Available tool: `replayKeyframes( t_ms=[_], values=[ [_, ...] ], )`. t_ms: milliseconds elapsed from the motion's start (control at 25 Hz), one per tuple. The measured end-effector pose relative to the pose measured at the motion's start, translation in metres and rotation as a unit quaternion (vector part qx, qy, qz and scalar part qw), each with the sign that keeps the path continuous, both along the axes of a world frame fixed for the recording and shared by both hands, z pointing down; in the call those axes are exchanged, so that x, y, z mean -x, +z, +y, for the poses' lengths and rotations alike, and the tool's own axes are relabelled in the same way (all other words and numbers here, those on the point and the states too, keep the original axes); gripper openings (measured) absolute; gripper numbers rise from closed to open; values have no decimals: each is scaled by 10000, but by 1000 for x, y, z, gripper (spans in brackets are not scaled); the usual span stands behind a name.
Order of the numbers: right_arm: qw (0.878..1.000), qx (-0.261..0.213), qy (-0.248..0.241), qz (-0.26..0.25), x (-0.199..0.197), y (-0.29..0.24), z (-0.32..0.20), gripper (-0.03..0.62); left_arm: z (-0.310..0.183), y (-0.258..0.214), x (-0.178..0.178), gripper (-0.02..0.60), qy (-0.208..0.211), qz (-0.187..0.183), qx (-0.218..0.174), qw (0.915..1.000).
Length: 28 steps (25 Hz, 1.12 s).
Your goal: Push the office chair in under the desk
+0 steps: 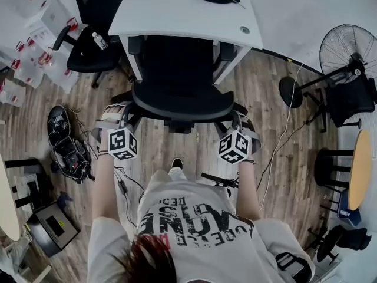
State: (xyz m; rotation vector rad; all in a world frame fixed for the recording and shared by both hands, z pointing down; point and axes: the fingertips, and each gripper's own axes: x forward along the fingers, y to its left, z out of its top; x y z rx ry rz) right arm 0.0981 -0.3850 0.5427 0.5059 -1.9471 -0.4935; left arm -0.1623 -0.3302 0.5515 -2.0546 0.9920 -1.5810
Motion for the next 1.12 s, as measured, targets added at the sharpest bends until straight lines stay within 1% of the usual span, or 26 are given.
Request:
replayKeyframes(
  t_ms=[320, 560, 760, 1120],
  values=[
    [10000, -15, -90, 5, -2, 1, -12, 192, -7, 0, -4, 180, -30, -14, -42, 10000],
    [9999, -57, -105, 2, 3, 2, -17, 192, -14, 2, 2, 181, -51, -13, -25, 10000],
    [10000, 2, -49, 13, 7, 2, -29, 192, -27, 2, 6, 181, -71, -20, 2, 10000],
    [10000, -43, 23, 8, 19, 3, -48, 192, -49, 4, 19, 183, -115, 1, 44, 9999]
  ],
)
